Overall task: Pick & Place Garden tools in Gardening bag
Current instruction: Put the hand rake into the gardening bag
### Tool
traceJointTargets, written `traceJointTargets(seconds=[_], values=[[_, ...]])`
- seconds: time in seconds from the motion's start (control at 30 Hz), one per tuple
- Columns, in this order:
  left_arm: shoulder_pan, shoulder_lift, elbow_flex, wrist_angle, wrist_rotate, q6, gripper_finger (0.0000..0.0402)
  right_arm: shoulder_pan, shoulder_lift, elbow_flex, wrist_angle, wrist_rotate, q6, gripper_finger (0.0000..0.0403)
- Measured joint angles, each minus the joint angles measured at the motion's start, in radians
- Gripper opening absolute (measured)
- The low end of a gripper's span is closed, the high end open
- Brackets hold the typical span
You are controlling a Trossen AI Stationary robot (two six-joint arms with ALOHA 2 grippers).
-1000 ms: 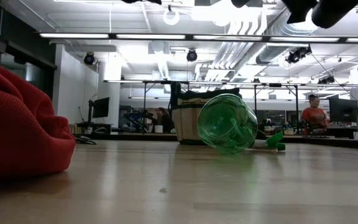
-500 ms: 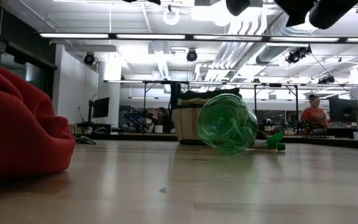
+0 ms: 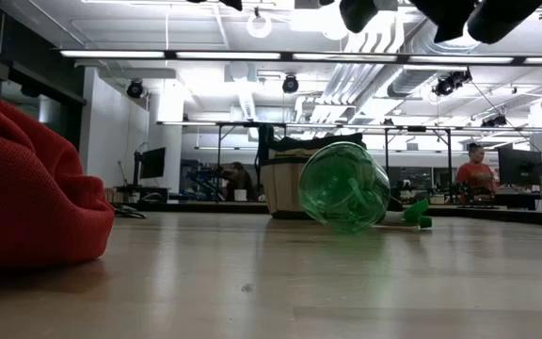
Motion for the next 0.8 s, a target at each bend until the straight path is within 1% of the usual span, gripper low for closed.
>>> traceJointTargets(seconds=[0.17, 0.23, 0.33, 0.4, 0.6, 0.8], values=[[0.0, -0.002, 0.0, -0.04, 0.002, 0.011, 0.0061, 0.0, -0.002, 0.0, -0.033, 0.012, -0.003, 0.0049], [0.0, -0.002, 0.0, -0.051, 0.001, 0.01, 0.0061, 0.0, -0.003, 0.0, -0.053, 0.012, 0.014, 0.0062], [0.0, -0.002, -0.001, -0.071, 0.001, 0.01, 0.0061, 0.0, -0.003, 0.0, -0.097, 0.008, 0.048, 0.0093], [-0.001, -0.005, -0.001, -0.086, -0.009, 0.011, 0.0061, 0.0, -0.004, 0.0, -0.127, -0.003, 0.067, 0.0105], [-0.003, -0.032, -0.003, -0.208, -0.074, 0.065, 0.0061, -0.002, -0.004, 0.001, -0.22, -0.05, 0.106, 0.0105], [-0.003, -0.1, -0.001, -0.339, -0.19, 0.143, 0.0061, -0.012, -0.033, -0.001, -0.408, -0.067, 0.096, 0.0104]])
